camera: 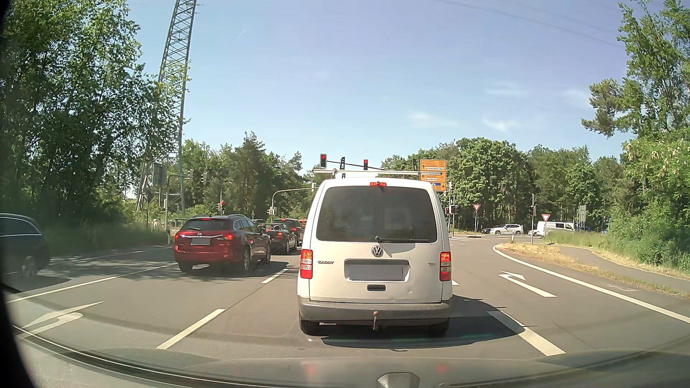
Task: Follow the waypoints while adhering to traffic rules and regulations
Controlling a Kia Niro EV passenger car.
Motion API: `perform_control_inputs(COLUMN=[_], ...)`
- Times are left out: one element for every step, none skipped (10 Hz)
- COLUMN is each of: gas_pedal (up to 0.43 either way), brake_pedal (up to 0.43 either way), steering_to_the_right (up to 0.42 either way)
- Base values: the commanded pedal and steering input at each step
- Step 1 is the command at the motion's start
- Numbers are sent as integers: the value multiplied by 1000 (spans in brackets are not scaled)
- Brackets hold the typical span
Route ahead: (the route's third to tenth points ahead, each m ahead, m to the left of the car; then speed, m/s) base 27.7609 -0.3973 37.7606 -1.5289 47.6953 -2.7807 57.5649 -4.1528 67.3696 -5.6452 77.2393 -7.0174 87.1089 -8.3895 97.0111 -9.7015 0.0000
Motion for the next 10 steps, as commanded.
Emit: perform_control_inputs(gas_pedal=[0, 0, 0, 0, 0, 0, 0, 0, 0, 0], brake_pedal=[250, 250, 256, 250, 250, 250, 250, 250, 250, 250], steering_to_the_right=[7, 7, 7, 7, 7, 7, 7, 7, 7, 7])
